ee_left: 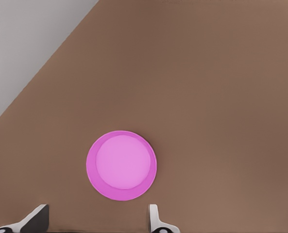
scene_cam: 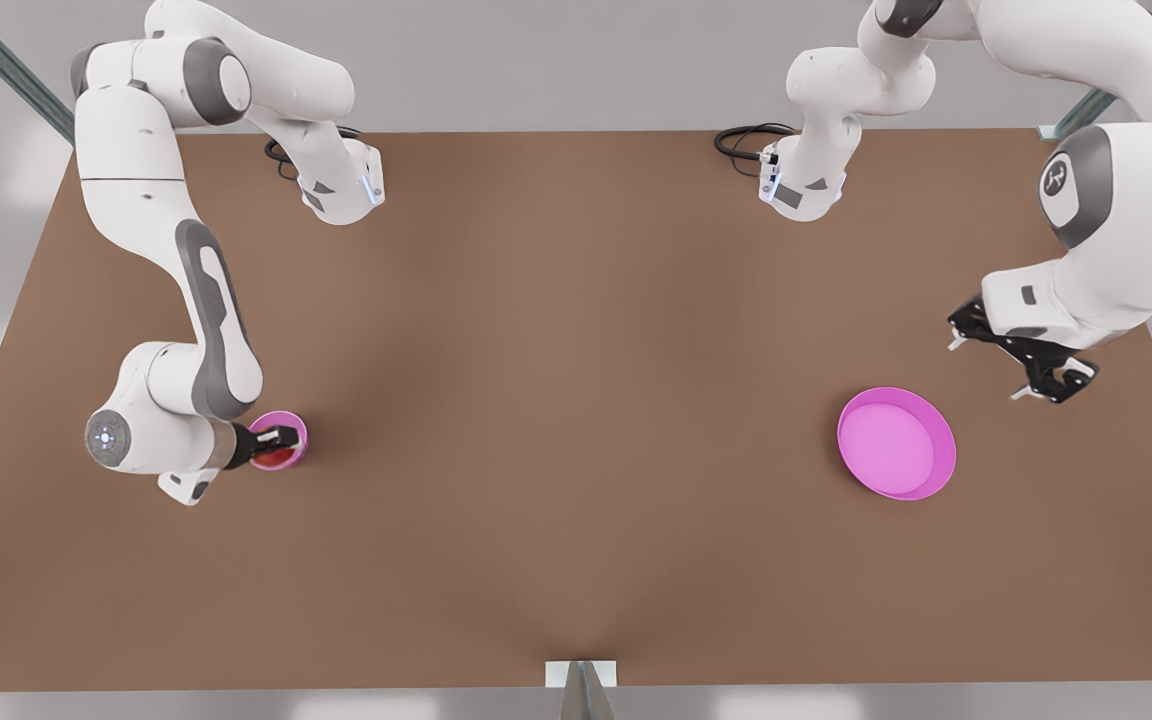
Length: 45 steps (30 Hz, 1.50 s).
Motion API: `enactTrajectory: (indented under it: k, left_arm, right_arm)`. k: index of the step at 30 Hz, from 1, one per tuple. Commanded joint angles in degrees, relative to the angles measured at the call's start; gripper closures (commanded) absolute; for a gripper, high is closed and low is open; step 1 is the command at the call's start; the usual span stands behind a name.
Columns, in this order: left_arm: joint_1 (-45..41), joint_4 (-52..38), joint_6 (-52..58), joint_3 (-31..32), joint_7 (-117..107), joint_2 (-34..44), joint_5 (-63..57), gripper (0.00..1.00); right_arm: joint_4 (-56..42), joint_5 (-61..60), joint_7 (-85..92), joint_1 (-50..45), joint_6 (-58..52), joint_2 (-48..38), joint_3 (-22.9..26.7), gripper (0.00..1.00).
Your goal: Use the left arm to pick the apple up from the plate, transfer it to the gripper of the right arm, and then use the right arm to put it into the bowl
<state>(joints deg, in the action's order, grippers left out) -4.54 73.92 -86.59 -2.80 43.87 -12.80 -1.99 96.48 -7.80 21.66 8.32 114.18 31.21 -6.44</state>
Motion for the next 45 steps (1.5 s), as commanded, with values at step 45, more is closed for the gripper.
enactTrajectory:
  k: [45]
  left_arm:
    - [-0.38, 0.0, 1.07, -0.01, -43.7, -0.47, 0.15, 0.0]
  right_arm:
    - [-10.35, 10.09, -21.57, -8.41, -21.81, -24.0, 5.56, 0.0]
